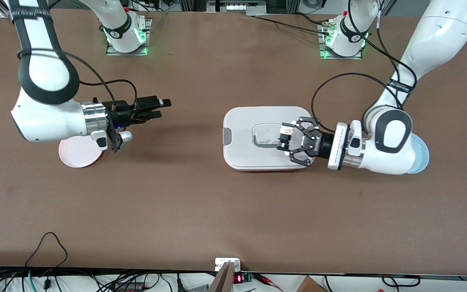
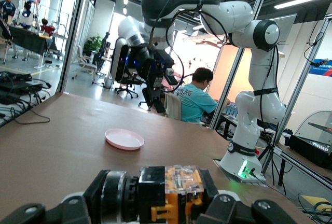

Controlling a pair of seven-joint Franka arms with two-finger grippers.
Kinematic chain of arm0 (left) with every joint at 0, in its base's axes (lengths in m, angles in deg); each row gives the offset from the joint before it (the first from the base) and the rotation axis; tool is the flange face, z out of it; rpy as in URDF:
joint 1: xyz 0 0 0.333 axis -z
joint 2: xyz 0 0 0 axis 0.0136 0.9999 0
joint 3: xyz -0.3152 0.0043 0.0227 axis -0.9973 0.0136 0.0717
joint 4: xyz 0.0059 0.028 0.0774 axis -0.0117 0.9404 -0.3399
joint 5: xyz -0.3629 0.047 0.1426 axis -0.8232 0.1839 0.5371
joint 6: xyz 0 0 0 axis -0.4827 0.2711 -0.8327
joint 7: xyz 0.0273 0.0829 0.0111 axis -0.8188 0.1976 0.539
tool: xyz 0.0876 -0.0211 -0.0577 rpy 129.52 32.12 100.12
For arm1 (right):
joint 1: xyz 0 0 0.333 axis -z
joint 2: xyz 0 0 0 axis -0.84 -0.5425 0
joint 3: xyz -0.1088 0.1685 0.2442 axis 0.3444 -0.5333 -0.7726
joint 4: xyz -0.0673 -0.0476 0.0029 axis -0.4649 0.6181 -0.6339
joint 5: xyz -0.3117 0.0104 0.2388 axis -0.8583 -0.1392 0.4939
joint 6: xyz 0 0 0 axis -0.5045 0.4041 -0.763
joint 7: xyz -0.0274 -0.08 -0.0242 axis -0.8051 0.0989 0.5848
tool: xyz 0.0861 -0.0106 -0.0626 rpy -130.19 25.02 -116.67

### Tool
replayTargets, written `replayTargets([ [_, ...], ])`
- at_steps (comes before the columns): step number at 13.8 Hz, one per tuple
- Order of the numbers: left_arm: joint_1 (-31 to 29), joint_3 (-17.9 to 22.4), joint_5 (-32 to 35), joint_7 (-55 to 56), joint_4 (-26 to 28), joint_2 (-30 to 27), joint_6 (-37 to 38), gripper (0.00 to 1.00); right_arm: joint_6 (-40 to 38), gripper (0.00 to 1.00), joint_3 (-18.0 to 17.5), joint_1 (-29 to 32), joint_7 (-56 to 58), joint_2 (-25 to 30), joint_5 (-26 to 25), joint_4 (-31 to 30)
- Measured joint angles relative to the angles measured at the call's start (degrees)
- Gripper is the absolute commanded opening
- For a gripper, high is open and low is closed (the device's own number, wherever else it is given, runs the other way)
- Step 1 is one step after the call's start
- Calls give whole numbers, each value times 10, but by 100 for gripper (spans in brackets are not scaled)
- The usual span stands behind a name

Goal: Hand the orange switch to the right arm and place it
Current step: 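Lift the switch with the left gripper while the right gripper reaches toward it, then grasp the switch with the right gripper and open the left gripper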

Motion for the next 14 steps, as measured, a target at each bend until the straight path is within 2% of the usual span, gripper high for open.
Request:
replayTargets([
  [3, 31, -4, -111, -142, 30, 1, -2, 2, 53, 100, -3, -28, 1, 1, 112, -38],
  [6, 67, -9, -172, -198, 45, 1, -29, 0, 156, 100, -5, -91, 0, 3, 218, -60],
  [8, 96, -15, -212, -220, 46, 1, -61, 0, 209, 100, -6, -125, 0, 5, 265, -62],
  [10, 114, -18, -230, -229, 47, 1, -81, 0, 249, 100, -6, -149, 0, 13, 293, -62],
  [14, 125, -18, -273, -236, 52, 1, -89, 1, 268, 99, -5, -160, 1, 43, 298, -62],
])
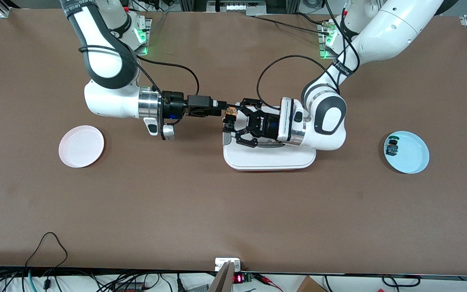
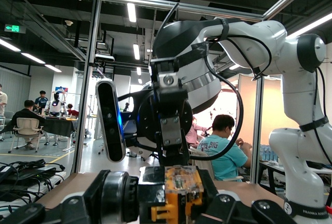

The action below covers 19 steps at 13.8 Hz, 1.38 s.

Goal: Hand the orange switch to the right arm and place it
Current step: 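Grasp the switch with the right gripper and open the left gripper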

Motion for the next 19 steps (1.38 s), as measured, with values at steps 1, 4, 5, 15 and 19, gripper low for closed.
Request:
replayTargets([
  [1, 8, 0, -19, -2, 2, 0, -2, 1, 1, 98, 0, 0, 6, 4, 0, -1],
  [4, 26, 0, -44, -6, 3, 0, -24, 1, 3, 96, 0, 0, 56, 6, 0, -21],
  [5, 26, 0, -45, -7, 3, 0, -25, 1, 3, 92, 0, 0, 67, 6, 0, -28],
  [15, 25, 1, -45, -8, 3, 0, -24, 0, 4, 0, 0, 0, 73, 6, 0, -34],
  [19, 25, 1, -46, -10, 2, -1, -23, 4, 5, 0, 1, 0, 73, 6, 3, -36],
])
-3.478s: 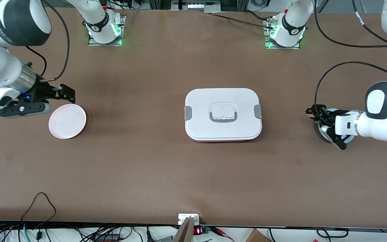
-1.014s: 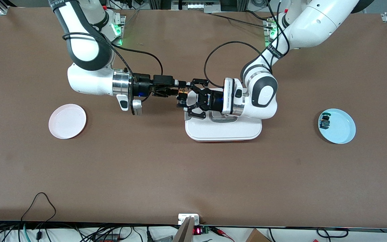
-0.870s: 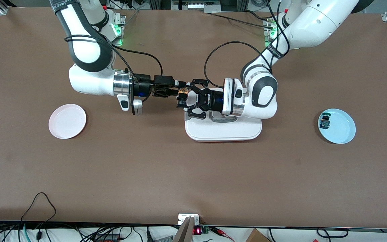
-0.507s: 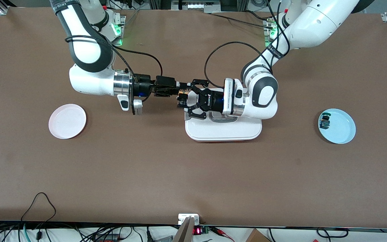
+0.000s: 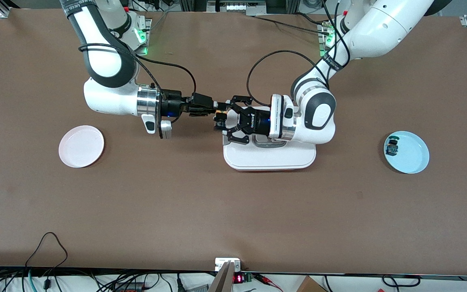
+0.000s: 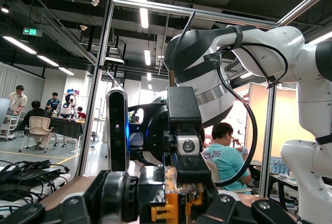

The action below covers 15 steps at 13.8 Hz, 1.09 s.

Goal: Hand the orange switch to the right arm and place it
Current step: 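Grasp the switch with the right gripper and open the left gripper, then carry the switch to the pink plate while the left gripper withdraws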

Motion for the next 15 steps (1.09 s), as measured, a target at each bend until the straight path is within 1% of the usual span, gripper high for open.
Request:
replayTargets([
  [1, 0, 0, 0, 0, 0, 0, 0, 23, 0, 0, 0, 0, 0, 0, 0, 0],
  [2, 0, 0, -1, 0, 1, 0, 0, 98, 0, 0, 0, 0, 0, 0, 0, 0],
  [3, 0, 0, -3, -1, 2, 0, 0, 100, 0, 0, 0, 0, 0, 0, 0, -1],
  [7, -4, 0, -7, -59, 8, 0, 5, 100, 0, 0, 2, 2, 0, 0, 0, -1],
  [11, -6, 0, -14, -63, 9, 0, 27, 100, -21, 0, 5, 13, 0, 2, -1, 1],
  [12, -10, 1, -14, -58, 9, 0, 33, 100, -38, 0, 6, 24, 0, 3, -7, 2],
  [13, -17, 1, -12, -49, 10, 0, 41, 100, -60, 0, 8, 42, 0, 3, -25, 4],
  [14, -28, 1, 3, -35, 10, 0, 46, 100, -90, 0, 10, 63, 0, 3, -45, 5],
  [15, -44, 1, 34, -11, 10, -1, 50, 100, -122, 0, 11, 85, 0, 4, -63, 7],
])
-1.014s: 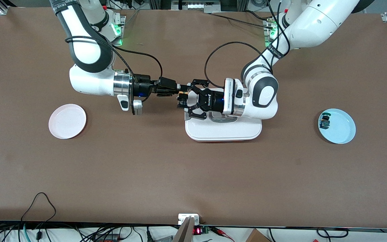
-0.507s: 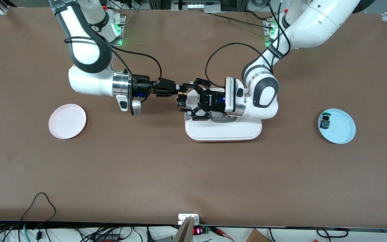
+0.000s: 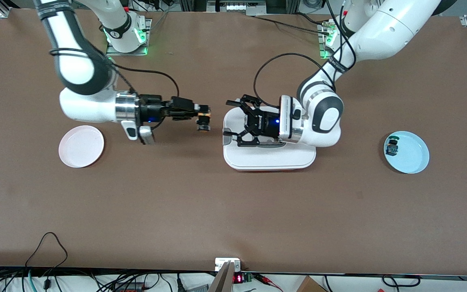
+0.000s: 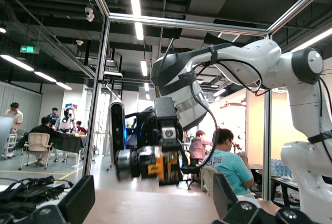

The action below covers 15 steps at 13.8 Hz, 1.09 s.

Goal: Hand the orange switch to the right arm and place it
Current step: 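Carry the switch to the pink plate while the left gripper withdraws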

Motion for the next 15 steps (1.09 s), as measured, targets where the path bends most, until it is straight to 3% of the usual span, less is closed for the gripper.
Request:
replayTargets([
  [3, -60, 0, 112, 100, -3, -17, 27, 100, -84, 0, 2, 60, -2, 2, -76, 15],
  [5, -86, 0, 195, 182, -4, -41, 29, 100, -142, 0, 3, 98, -20, 3, -163, 51],
  [10, -106, 3, 440, 399, -4, -76, 22, 100, -269, 0, 5, 183, -54, 18, -427, 159],
  [15, -106, 2, 690, 660, -7, -80, 26, 100, -245, 0, 3, 192, -60, 59, -723, 174],
])
